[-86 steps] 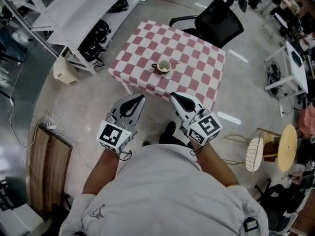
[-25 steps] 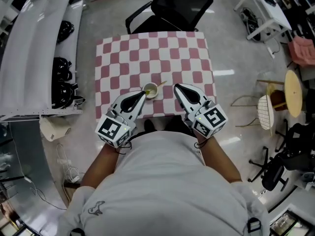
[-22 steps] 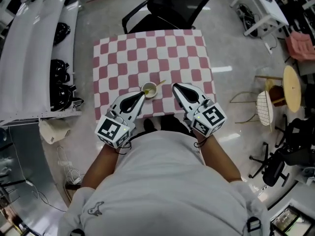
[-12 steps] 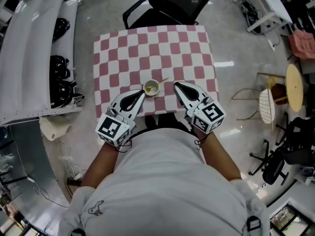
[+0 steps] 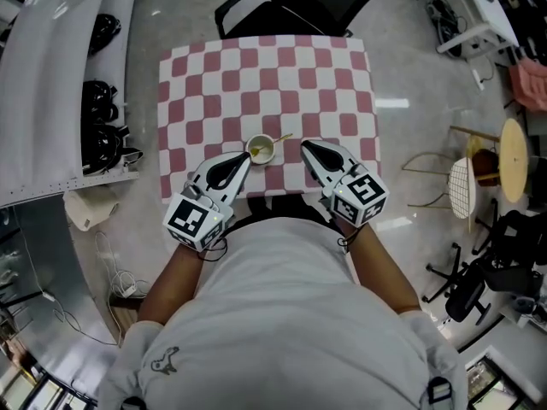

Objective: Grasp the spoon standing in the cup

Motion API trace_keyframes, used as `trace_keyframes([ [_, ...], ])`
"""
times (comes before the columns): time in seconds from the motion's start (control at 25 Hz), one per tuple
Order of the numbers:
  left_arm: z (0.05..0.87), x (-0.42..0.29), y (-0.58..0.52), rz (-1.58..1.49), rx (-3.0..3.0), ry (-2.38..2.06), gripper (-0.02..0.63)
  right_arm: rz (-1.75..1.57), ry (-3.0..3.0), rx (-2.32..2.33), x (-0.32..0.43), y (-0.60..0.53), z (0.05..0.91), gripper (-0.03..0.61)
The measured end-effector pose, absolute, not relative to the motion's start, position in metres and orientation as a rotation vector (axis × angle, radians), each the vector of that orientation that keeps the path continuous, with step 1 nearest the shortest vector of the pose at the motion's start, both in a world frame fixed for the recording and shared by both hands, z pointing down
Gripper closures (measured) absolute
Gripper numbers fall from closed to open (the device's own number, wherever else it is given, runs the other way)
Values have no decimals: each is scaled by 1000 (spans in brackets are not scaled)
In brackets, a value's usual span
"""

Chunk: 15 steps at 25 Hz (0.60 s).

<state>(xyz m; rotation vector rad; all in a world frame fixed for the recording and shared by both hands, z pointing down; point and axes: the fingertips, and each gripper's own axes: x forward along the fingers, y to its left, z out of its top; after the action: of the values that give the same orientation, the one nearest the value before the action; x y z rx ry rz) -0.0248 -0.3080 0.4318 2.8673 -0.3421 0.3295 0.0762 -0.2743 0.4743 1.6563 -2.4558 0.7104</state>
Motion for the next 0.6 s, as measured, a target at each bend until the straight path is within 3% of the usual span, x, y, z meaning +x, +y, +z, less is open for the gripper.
trace_keyframes([
  [0.6, 512, 0, -319, 514, 2739, -337, 603, 903, -2338, 1496, 90, -292, 563, 543],
])
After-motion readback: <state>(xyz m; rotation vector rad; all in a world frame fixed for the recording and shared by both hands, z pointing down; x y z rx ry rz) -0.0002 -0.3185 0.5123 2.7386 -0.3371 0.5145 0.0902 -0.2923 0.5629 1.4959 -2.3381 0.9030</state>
